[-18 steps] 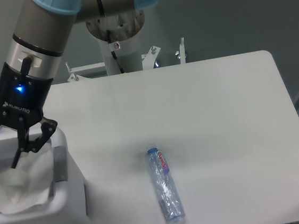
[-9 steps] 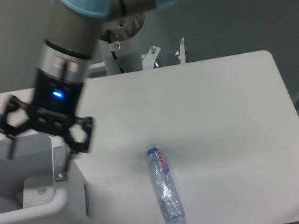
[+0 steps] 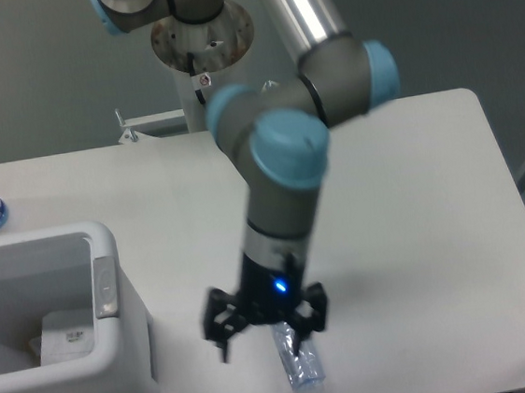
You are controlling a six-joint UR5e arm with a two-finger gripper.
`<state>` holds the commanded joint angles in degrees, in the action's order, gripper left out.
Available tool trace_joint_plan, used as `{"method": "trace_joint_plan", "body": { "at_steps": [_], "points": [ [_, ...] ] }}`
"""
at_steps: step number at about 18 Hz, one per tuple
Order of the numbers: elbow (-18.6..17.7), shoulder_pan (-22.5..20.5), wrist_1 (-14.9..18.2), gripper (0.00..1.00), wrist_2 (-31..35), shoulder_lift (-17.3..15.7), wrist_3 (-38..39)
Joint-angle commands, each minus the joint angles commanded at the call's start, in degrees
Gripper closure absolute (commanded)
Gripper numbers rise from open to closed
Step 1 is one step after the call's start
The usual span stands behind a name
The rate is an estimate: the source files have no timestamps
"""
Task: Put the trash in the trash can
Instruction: 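Move the open gripper over the clear water bottle, then lower onto the bottle's cap end and close the gripper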
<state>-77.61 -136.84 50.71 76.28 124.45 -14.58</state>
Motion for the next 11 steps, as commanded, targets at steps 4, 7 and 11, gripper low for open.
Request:
{"method": "trace_joint_plan", "body": {
  "at_steps": [4, 7, 11],
  "points": [
    [-0.62, 0.0, -0.09, 0.0, 3.52, 3.43, -1.94],
    [-1.84, 0.35, -0.26, 0.0, 3.61, 4.4, -2.2],
    [-1.85, 0.53, -0.35, 0.0, 3.87, 5.8, -2.56]
  ]
}}
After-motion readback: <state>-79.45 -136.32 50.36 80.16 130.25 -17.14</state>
